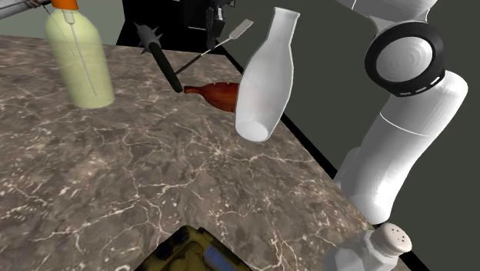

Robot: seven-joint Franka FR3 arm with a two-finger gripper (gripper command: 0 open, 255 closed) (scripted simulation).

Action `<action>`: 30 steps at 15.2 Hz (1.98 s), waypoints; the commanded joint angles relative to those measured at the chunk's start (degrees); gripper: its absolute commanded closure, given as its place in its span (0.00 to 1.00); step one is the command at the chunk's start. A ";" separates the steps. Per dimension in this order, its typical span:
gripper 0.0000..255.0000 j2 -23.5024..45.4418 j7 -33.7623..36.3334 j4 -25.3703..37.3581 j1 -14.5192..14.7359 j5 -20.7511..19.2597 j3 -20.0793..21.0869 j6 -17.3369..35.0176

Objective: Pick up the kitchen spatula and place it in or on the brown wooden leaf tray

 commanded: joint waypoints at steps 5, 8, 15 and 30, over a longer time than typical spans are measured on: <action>1.00 -13.01 3.29 -14.25 1.77 -1.11 1.77 1.46; 1.00 -19.36 5.15 -20.37 2.41 -1.27 2.97 1.32; 1.00 -26.41 6.83 -29.82 2.91 -1.16 4.23 3.79; 1.00 -29.26 6.50 -41.76 2.85 -1.18 4.31 12.88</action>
